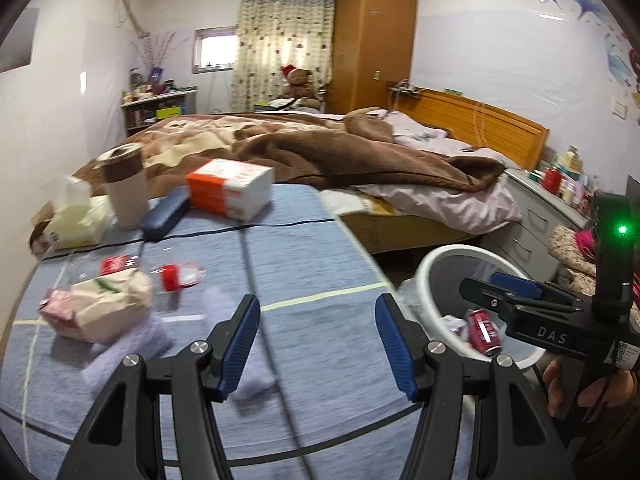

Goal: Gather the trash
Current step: 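Move both tools back over the bed toward the white foam nets, then grasp a white foam net with the right tool while the left tool grasps another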

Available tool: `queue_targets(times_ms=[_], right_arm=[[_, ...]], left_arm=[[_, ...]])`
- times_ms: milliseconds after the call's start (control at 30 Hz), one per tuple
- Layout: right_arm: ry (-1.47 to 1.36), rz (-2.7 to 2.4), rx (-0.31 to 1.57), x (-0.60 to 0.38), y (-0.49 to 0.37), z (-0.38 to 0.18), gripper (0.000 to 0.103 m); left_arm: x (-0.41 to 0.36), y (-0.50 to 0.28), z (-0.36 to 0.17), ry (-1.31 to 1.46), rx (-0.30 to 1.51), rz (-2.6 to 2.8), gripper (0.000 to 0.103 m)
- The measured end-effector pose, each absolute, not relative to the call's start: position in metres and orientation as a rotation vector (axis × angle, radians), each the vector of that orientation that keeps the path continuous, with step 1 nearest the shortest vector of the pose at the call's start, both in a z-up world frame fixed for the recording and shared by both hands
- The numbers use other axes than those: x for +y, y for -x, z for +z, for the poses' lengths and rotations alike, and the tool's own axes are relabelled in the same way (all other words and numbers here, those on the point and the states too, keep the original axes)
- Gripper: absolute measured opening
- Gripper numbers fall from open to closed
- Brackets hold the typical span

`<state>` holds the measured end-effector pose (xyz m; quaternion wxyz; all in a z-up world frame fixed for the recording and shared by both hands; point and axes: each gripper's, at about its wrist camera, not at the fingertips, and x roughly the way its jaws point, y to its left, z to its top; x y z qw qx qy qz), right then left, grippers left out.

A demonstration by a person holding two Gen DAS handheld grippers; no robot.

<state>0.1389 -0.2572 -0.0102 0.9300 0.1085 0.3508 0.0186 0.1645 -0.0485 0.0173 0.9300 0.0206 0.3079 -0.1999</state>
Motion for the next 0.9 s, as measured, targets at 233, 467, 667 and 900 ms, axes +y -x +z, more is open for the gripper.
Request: queue_targets(times_ms=[233,467,667,900], right_arm=[[-0.186,0.107,0.739,-0.220,-0.154,-0.016,0.068],[-0.153,0.163,0.772,-0.188,-0.168,-0.021,0.068],[-0.125,0.222,0.803,-0.159,-0.181,-0.026,0.068],[-0.103,0.267,0.853,-0.131,-0.197,-0.039,0.068]], left_arm=[[0.000,-0.172,0.013,-0.014,0.642,-0.318,0.062],[0.041,-0.180,0.005,0.001,0.662,-0.250,0.062],[0.070,-0.187,-0.010,-0.002,0.705,-0.220,0.063],[0.089,-0.199,-0.028,-0.011,0.764,-0.202,0.064]])
